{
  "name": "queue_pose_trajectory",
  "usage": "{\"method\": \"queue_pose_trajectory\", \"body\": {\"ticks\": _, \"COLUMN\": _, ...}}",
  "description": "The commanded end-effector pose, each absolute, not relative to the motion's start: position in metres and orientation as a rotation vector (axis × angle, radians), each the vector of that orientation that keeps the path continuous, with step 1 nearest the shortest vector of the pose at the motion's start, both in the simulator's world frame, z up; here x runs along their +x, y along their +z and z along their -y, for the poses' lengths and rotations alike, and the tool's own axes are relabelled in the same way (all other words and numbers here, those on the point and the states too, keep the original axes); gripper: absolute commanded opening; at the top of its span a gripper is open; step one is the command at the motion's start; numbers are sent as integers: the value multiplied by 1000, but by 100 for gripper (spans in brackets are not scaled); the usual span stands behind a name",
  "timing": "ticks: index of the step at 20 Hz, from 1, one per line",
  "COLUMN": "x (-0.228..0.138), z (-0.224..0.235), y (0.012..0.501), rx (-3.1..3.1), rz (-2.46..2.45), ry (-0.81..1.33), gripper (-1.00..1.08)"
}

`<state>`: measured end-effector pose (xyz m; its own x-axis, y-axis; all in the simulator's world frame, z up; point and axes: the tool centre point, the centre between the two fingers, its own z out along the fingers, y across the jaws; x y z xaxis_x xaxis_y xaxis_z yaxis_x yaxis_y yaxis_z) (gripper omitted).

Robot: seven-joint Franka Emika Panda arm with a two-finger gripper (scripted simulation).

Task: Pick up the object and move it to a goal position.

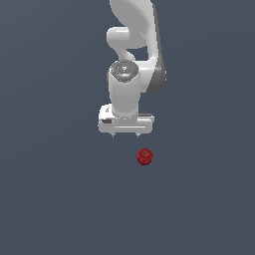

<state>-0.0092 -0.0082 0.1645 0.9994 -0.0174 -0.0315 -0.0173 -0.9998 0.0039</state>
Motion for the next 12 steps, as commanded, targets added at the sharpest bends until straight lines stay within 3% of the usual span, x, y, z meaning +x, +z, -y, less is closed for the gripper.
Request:
{"method": "queue_pose_trajectory", "body": {"ticks": 1, "x": -9, "z": 8, "y": 164, "rx": 3137, "rz": 27, "ry": -49, "gripper": 100}}
{"method": "queue_pose_trajectory", "body": {"ticks": 12, "x": -21, "z": -19, "y": 149, "rx": 3159, "rz": 28, "ry": -115, "gripper": 100}}
